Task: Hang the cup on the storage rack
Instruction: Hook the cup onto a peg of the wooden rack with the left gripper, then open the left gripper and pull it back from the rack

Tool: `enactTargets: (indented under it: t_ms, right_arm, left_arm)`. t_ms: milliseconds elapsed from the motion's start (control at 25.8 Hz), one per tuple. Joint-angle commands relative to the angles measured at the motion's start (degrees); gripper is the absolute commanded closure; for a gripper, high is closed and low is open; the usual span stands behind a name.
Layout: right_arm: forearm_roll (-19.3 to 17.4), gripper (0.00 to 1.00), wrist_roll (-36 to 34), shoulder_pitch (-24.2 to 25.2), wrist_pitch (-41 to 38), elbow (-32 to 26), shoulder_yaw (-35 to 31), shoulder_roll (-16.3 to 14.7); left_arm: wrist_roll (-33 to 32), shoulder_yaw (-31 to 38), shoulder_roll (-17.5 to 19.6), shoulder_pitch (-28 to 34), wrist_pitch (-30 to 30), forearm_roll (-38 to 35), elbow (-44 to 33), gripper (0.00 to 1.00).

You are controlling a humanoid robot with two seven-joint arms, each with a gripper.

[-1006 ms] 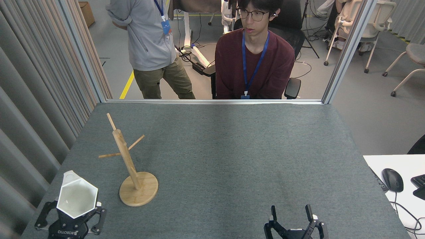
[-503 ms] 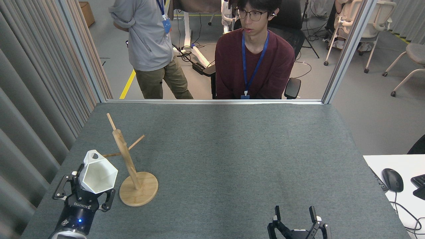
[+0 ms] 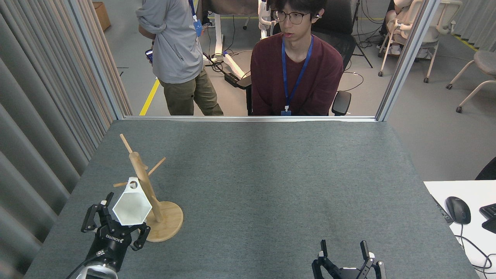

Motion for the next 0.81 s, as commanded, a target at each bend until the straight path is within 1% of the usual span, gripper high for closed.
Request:
enactTargets:
  t_ms: [0,155,271,387,465,503,581,658,697,774]
  right_arm:
    - [-0.4,0.0,0.0,0.0,0.0,0.2,0.0,0.0]
    - [-0.4,0.0,0.0,-0.1,0.0,0.2,0.0,0.0]
    - [-0.4,0.0,0.0,-0.1,0.0,0.2,0.0,0.0]
    - [-0.4,0.0,-0.1,-0.1,0.0,0.1,0.0,-0.1]
    - [-0.5,0.0,-0.4,0.1,0.0,0.1,0.0,-0.2]
    - [-0.5,0.0,-0.6,0.3,-0.1,0.1,0.0,-0.1]
    - [-0.5,0.0,-0.6,0.7,-0.1,-0.4,-0.1,-0.1]
    - [-0.5,0.0,-0.6,2.0,-0.1,-1.0,-0.5,-0.1]
    - [-0.5,0.0,-0.6,2.9,-0.2,-1.4,-0.9,-0.1]
    - [-0.5,0.0,-0.6,4.7,-0.6,-2.1,-2.0,-0.4]
  left_arm:
    - [-0.1,0.5,-0.1,-0.5,0.0,0.0,0.4,0.0]
    - [-0.1,4.1,-1.0,0.5,-0.1,0.3,-0.2,0.0]
    - [-0.1,5.6,-1.7,3.3,-0.1,0.5,-0.3,0.0]
    - [-0.1,8.6,-2.4,4.8,-0.1,0.6,-0.7,0.0]
    - [-0.1,10.6,-3.3,6.4,-0.8,1.1,-2.7,0.0]
    - [-0.1,11.1,-3.7,7.6,-1.7,2.4,-4.6,0.0]
    - [-0.5,11.2,-3.9,11.7,-7.0,9.5,-9.0,0.0]
    - [-1.2,11.1,-4.2,16.5,-16.0,21.4,-13.9,0.0]
    - [-1.8,11.0,-3.7,18.6,-20.0,27.2,-16.4,0.0]
    - [-5.6,10.9,-2.4,21.9,-26.5,37.3,-20.1,0.0]
